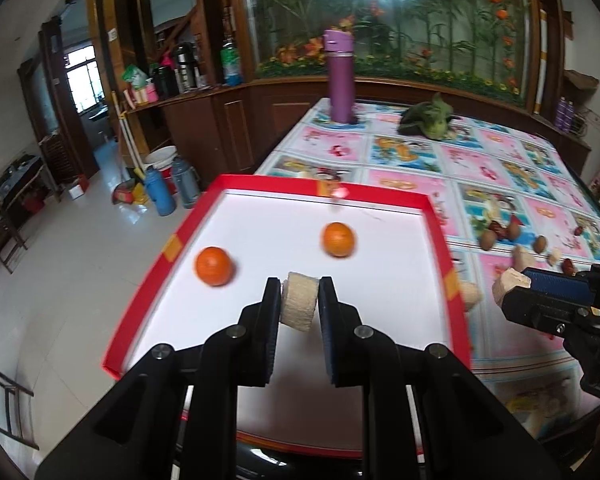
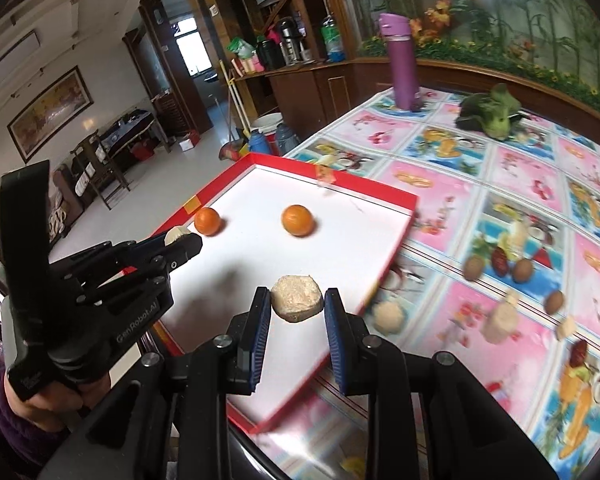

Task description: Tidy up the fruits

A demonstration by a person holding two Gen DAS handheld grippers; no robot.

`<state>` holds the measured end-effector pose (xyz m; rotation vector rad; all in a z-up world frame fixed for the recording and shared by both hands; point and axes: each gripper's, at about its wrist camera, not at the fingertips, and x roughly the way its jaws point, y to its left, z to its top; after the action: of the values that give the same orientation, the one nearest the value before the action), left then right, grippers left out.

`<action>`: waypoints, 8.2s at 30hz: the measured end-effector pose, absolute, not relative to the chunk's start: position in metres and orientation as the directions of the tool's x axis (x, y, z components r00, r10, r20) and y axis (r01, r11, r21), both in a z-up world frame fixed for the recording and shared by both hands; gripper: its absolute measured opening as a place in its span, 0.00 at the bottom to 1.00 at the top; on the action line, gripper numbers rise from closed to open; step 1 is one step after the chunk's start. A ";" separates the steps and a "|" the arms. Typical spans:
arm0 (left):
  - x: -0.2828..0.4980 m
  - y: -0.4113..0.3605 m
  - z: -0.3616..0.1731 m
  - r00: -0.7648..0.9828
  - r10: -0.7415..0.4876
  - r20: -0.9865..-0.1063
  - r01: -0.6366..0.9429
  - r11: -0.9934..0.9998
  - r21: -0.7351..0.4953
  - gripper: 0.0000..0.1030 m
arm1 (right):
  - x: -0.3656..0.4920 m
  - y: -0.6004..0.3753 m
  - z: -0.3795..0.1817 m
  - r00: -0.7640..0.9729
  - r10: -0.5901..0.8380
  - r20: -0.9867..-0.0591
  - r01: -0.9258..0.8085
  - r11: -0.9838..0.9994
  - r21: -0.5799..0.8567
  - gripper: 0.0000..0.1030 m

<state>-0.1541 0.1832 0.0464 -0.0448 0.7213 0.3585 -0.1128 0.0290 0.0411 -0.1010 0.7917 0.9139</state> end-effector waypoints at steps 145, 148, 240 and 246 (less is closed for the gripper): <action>-0.091 0.055 -0.009 0.358 -0.275 -0.892 0.432 0.896 -0.103 0.32 | -0.063 -0.124 0.013 0.421 0.632 -0.651 -0.602 0.731 0.320 0.41; -0.092 0.059 -0.010 0.372 -0.288 -0.883 0.400 0.908 -0.128 0.29 | -0.050 -0.101 0.005 0.420 0.605 -0.677 -0.603 0.743 0.290 0.40; -0.095 0.247 0.002 0.584 0.091 -0.807 -0.212 0.976 -0.044 0.28 | -0.069 0.079 0.005 0.178 0.668 -0.722 -0.712 0.595 0.374 0.30; -0.107 0.245 0.012 0.609 0.134 -0.782 -0.247 0.969 -0.027 0.43 | -0.073 0.034 0.021 0.255 0.691 -0.676 -0.693 0.618 0.371 0.37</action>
<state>-0.1075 0.2446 0.0120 -0.1369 0.8894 0.2212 -0.0731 0.0343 0.0211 -0.0018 0.9174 0.9399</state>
